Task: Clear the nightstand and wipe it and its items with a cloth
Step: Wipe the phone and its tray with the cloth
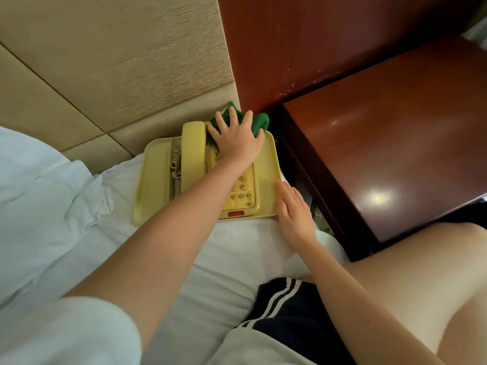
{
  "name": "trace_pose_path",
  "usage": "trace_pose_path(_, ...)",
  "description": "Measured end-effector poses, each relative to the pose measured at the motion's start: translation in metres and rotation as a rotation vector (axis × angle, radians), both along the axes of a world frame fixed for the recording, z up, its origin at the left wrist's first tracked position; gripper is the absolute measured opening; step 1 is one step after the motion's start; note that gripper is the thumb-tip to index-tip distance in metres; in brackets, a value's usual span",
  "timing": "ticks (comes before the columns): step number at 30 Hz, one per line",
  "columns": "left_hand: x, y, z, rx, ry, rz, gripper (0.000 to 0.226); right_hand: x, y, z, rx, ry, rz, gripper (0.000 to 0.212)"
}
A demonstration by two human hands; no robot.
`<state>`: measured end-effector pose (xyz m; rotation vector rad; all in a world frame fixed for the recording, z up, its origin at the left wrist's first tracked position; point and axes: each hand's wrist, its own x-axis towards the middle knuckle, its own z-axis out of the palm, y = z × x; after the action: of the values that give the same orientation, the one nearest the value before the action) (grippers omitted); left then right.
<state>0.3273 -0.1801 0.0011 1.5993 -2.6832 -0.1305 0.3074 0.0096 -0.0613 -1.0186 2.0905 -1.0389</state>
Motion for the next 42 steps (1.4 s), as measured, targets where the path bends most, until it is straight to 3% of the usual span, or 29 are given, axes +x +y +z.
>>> trace_pose_path(7, 0.036, 0.05, -0.009, -0.1, 0.013, -0.23, 0.033, -0.003, -0.001, 0.0, -0.031, -0.037, 0.025, 0.044)
trace_pose_path(11, 0.089, 0.097, -0.023, -0.176, 0.042, -0.394, 0.035, -0.002, -0.005, 0.0, -0.066, -0.033, 0.027, 0.059)
trace_pose_path(14, 0.103, 0.098, -0.028, -0.2, 0.069, -0.469, 0.036, -0.002, -0.005, -0.003, -0.048, -0.033, 0.043, 0.059)
trace_pose_path(20, 0.046, 0.038, -0.013, -0.113, 0.124, -0.209, 0.039, -0.005, -0.003, -0.003, -0.032, -0.04, 0.057, 0.054)
trace_pose_path(27, -0.006, -0.023, -0.001, -0.042, 0.061, -0.006, 0.039, -0.004, 0.0, -0.001, -0.031, -0.07, 0.071, 0.052)
trace_pose_path(35, 0.052, 0.05, -0.015, -0.117, 0.112, -0.295, 0.028, -0.006, -0.004, -0.005, -0.041, -0.071, 0.061, 0.05)
trace_pose_path(42, 0.101, 0.089, -0.025, -0.128, 0.085, -0.509, 0.033, -0.004, -0.003, -0.007, -0.077, -0.095, 0.04, 0.05)
